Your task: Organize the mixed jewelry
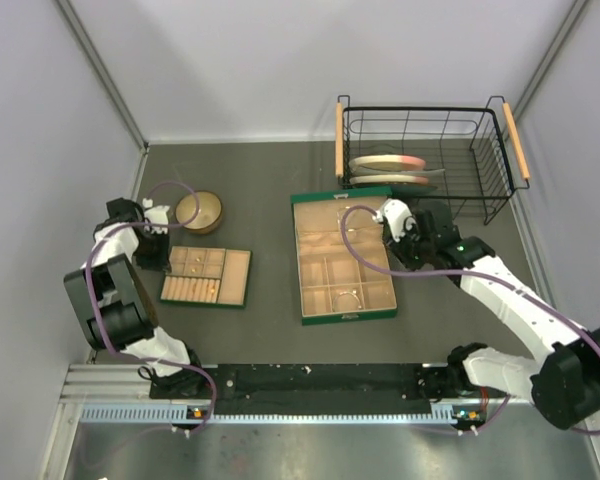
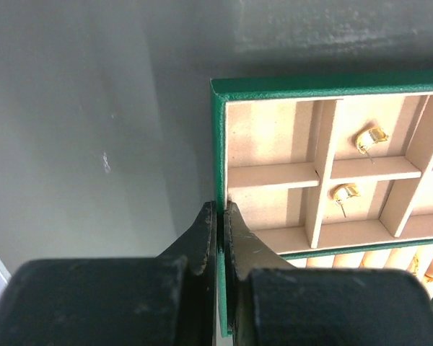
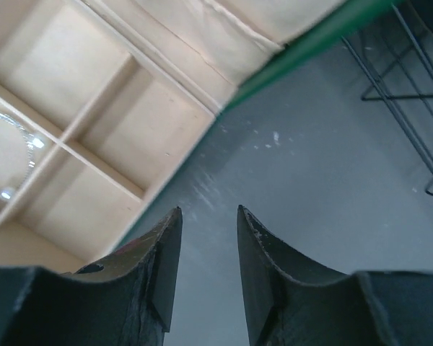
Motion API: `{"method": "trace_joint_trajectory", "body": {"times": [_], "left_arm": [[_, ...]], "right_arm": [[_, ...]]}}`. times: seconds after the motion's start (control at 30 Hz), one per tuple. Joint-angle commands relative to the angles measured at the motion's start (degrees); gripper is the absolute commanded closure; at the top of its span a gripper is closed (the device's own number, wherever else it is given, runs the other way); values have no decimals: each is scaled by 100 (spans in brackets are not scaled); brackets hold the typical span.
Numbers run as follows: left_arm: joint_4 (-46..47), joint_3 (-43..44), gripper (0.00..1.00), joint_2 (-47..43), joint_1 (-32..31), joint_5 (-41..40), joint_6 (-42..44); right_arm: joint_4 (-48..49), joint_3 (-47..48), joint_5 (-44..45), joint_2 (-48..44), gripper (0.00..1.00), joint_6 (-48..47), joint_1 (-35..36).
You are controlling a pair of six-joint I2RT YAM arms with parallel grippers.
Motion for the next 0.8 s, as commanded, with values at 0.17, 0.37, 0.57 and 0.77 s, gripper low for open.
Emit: {"method": "trace_joint_trajectory", "body": {"times": [0.17,0.37,0.57,0.77], "left_arm": [[-1119,536,100,-759,27,511,236],[-1576,853,100,-847,-17,863,245],[-1892,1056,100,-1005,-298,942,210],[-2051,1205,100,-1198,-597,925,122]], "right_arm": [[-330,-404,197,-670,61,-1062,-479],[-481,-816,-137,-398,61,-1449,-480],[-515,-949,-638,-81,62,-1625,-401],[-560,-914,-691,-28,62,-1512,372]]}}
